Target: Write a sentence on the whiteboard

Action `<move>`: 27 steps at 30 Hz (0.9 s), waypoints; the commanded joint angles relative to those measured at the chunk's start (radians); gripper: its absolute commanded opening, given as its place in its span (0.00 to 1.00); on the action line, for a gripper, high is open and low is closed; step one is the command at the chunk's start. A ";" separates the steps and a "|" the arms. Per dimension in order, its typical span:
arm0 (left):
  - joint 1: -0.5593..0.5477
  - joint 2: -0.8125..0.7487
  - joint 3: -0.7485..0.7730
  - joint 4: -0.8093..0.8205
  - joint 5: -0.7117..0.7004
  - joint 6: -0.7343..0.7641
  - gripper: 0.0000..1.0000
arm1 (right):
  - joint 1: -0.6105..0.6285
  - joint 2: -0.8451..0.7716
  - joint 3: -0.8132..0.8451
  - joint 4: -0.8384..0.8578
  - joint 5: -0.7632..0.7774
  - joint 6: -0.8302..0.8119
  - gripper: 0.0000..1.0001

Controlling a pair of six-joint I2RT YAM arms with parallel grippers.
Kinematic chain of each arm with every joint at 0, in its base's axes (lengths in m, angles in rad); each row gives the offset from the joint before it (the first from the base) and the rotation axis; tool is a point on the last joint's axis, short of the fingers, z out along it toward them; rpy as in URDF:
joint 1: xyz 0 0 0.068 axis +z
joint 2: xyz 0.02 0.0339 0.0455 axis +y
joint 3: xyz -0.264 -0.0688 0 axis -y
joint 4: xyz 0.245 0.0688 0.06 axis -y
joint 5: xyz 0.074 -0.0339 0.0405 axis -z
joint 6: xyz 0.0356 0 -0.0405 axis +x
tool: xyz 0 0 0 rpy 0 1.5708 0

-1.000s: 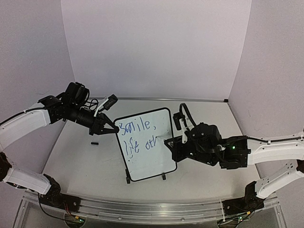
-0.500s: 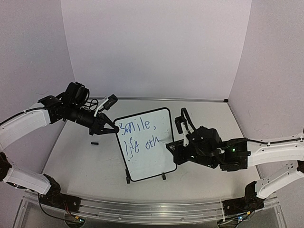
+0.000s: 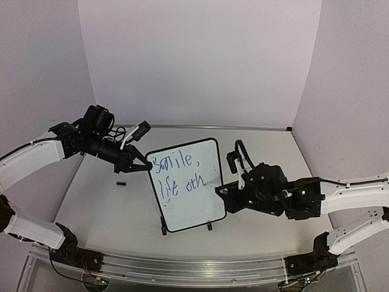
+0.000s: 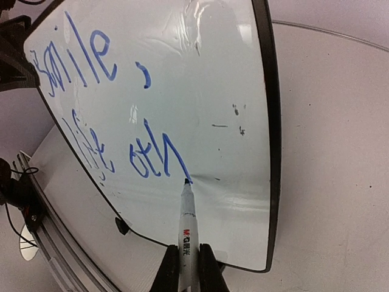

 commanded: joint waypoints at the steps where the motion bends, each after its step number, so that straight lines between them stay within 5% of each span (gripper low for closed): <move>1: 0.007 0.002 0.011 0.029 -0.057 0.023 0.00 | -0.002 -0.065 -0.014 0.042 0.001 -0.017 0.00; 27: 0.006 0.006 0.011 0.028 -0.060 0.023 0.00 | -0.002 -0.034 0.012 0.009 0.131 -0.010 0.00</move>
